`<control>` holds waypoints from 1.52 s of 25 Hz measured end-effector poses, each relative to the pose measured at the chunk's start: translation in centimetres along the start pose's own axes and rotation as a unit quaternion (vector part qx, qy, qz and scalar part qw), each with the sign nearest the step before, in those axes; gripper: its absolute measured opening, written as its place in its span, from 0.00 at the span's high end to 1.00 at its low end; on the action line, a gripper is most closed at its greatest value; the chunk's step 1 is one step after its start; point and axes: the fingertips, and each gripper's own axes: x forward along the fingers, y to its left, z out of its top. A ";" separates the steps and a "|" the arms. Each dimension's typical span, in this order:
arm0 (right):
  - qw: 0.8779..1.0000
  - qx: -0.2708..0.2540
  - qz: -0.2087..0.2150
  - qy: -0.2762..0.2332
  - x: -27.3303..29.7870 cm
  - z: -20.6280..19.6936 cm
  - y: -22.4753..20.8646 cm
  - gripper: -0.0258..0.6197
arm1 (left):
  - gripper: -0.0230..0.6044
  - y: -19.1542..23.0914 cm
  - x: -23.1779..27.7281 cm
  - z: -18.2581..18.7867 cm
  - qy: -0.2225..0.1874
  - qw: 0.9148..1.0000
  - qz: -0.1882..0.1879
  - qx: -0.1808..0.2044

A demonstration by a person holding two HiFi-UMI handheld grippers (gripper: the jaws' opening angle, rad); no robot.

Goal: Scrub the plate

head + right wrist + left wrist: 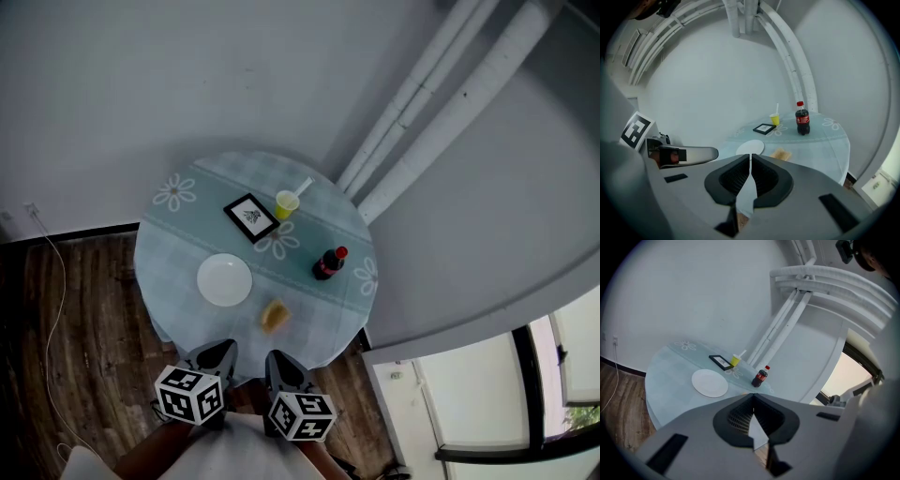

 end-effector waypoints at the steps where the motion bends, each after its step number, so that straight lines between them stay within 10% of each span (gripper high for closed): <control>1: 1.000 0.000 0.000 0.001 0.3 0.1 0.2 0.90 | 0.95 0.3 0.0 0.3 -0.001 1.000 0.000 0.000; 22: 0.997 -0.021 -0.072 0.010 1.6 0.7 -1.6 0.90 | 0.95 2.9 1.0 1.9 0.003 0.999 -0.012 -0.041; 34: 0.997 -0.039 -0.045 0.045 4.1 0.9 -2.9 0.89 | 0.95 4.6 1.3 2.7 -0.011 0.998 0.027 -0.062; 38: 0.997 -0.040 -0.018 0.066 5.3 0.5 -2.6 0.73 | 0.95 5.0 1.7 2.7 -0.010 0.997 0.036 -0.071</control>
